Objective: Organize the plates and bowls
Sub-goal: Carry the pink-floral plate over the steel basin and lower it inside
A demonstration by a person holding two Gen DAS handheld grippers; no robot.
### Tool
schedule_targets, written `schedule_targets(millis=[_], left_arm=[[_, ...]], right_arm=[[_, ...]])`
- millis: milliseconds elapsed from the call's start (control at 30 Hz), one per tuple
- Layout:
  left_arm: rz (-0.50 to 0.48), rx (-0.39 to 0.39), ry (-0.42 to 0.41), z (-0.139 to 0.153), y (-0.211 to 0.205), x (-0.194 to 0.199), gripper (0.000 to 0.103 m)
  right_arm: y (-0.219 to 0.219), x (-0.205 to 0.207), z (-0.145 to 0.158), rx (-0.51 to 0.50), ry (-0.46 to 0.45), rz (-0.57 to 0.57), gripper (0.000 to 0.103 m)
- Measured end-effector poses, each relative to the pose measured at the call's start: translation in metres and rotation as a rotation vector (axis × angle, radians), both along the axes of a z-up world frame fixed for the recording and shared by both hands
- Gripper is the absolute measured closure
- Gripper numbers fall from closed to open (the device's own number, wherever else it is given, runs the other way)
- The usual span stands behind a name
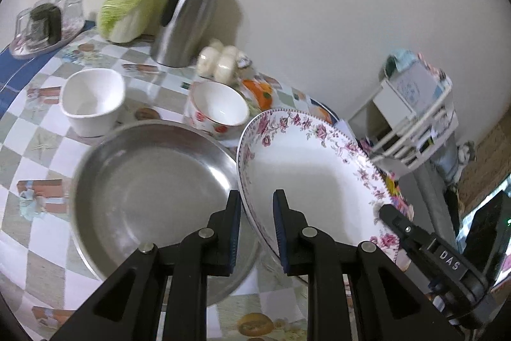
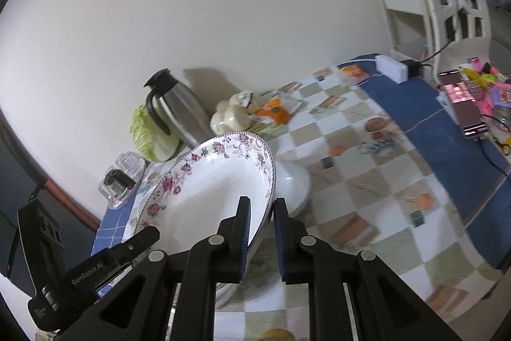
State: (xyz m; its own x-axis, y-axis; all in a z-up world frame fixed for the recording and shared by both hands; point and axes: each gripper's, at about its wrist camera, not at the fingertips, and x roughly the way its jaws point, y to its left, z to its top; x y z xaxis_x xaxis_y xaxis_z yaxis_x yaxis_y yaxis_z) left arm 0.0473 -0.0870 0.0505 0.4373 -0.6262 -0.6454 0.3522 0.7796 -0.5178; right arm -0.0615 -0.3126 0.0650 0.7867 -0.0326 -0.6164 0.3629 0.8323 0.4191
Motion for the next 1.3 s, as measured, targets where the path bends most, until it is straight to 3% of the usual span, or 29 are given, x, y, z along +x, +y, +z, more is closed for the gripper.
schedule_targets(millis=[367, 667, 967, 1300], left_arm=[[0.108, -0.030, 0.025, -0.009, 0.062, 0.026, 0.082], [0.184, 0.008, 0.022, -0.022, 0.104, 0.040, 0.082], [0.215, 0.036, 0.056, -0.042, 0.118, 0.051, 0.082], [0.195, 0.085, 0.079, -0.054, 0.103, 0.053, 0.082]], right_arm=[[0.050, 0.052, -0.005, 0.008, 0.020, 0.091, 0.087], [0.091, 0.083, -0.020, 0.012, 0.038, 0.173, 0.087], [0.108, 0.102, -0.039, 0.018, 0.077, 0.213, 0.087], [0.096, 0.107, -0.063, 0.040, 0.129, 0.209, 0.087]])
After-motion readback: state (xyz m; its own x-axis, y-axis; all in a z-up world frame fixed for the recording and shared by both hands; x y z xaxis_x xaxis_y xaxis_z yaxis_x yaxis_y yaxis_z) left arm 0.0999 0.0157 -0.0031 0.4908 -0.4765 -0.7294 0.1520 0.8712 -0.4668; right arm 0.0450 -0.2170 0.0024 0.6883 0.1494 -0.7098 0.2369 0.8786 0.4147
